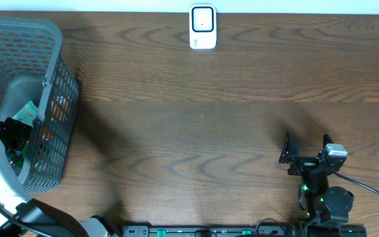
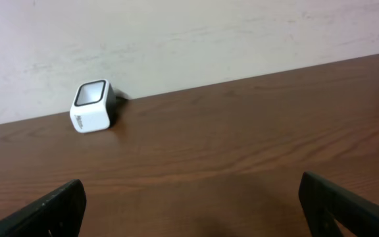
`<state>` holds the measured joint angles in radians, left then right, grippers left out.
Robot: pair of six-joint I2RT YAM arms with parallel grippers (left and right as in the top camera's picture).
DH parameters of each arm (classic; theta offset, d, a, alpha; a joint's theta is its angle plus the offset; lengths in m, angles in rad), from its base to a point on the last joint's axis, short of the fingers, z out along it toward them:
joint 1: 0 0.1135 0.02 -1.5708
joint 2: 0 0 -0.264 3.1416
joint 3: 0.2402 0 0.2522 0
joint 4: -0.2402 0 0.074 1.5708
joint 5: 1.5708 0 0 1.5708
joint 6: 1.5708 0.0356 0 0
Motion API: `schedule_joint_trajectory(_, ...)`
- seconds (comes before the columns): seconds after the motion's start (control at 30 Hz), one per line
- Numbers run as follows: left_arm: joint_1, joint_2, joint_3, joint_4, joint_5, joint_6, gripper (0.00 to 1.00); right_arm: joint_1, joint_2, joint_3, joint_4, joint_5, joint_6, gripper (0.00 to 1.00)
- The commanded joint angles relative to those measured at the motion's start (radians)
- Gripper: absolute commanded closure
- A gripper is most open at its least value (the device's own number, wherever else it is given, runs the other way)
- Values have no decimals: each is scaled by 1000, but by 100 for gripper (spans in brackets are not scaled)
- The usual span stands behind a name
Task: Scan the item barcode
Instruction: 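Move the left gripper over the basket toward the green-capped jar, then grasp the green-capped white jar in the basket with the left gripper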
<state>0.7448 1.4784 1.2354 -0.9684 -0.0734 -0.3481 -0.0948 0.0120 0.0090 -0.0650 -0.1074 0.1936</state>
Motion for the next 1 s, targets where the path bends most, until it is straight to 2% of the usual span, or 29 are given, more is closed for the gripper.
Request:
schedule_joint_trajectory(0.0, 5, 53, -5, 3, 6, -16, 2, 7, -5, -3, -2, 5, -11, 1)
schedule_joint_trajectory(0.4, 5, 239, -6, -2, 6, -17, 2, 7, -5, -3, -2, 5, -11, 1)
schedule_joint_trajectory(0.73, 5, 263, -47, 20, 17, -16, 1, 7, -5, -3, -2, 5, -11, 1)
schedule_joint_trajectory(0.87, 5, 264, -59, 29, 17, -17, 18, 7, -5, -3, -2, 5, -11, 1)
schedule_joint_trajectory(0.97, 5, 264, -59, 32, 17, -17, 21, 7, -5, -3, -2, 5, -11, 1)
